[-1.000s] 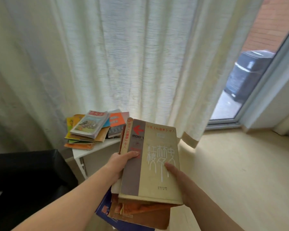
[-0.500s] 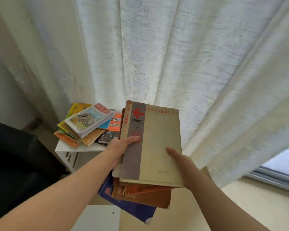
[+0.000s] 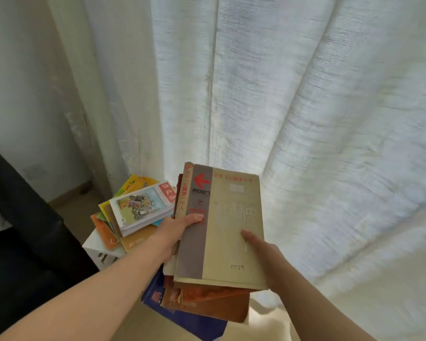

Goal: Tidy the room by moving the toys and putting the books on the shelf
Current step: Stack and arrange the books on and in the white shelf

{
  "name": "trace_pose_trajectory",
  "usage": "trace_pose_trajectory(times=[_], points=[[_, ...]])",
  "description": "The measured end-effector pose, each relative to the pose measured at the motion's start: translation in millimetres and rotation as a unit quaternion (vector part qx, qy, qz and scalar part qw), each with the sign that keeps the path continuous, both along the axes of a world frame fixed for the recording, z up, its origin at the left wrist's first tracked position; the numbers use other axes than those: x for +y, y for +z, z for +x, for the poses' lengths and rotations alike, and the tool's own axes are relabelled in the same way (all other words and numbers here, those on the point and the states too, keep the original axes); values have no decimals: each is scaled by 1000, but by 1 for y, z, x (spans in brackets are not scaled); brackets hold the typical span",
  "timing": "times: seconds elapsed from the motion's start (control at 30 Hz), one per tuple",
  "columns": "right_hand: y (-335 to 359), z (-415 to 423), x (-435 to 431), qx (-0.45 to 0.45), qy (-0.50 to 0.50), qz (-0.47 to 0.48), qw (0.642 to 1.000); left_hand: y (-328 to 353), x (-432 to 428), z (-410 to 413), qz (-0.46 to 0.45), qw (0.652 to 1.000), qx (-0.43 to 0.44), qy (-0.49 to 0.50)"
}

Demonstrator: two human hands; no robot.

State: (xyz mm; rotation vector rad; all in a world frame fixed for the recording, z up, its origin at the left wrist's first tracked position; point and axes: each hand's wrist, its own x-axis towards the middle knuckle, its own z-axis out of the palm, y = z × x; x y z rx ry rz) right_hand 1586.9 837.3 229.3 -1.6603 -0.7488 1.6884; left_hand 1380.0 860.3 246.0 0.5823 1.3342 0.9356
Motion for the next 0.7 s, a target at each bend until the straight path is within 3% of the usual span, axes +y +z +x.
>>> trace_pose_trajectory(times=[0.7], points=[[-45,-102,269,-8,247,-46,968,-47,166,-87,-85,964,17,253]])
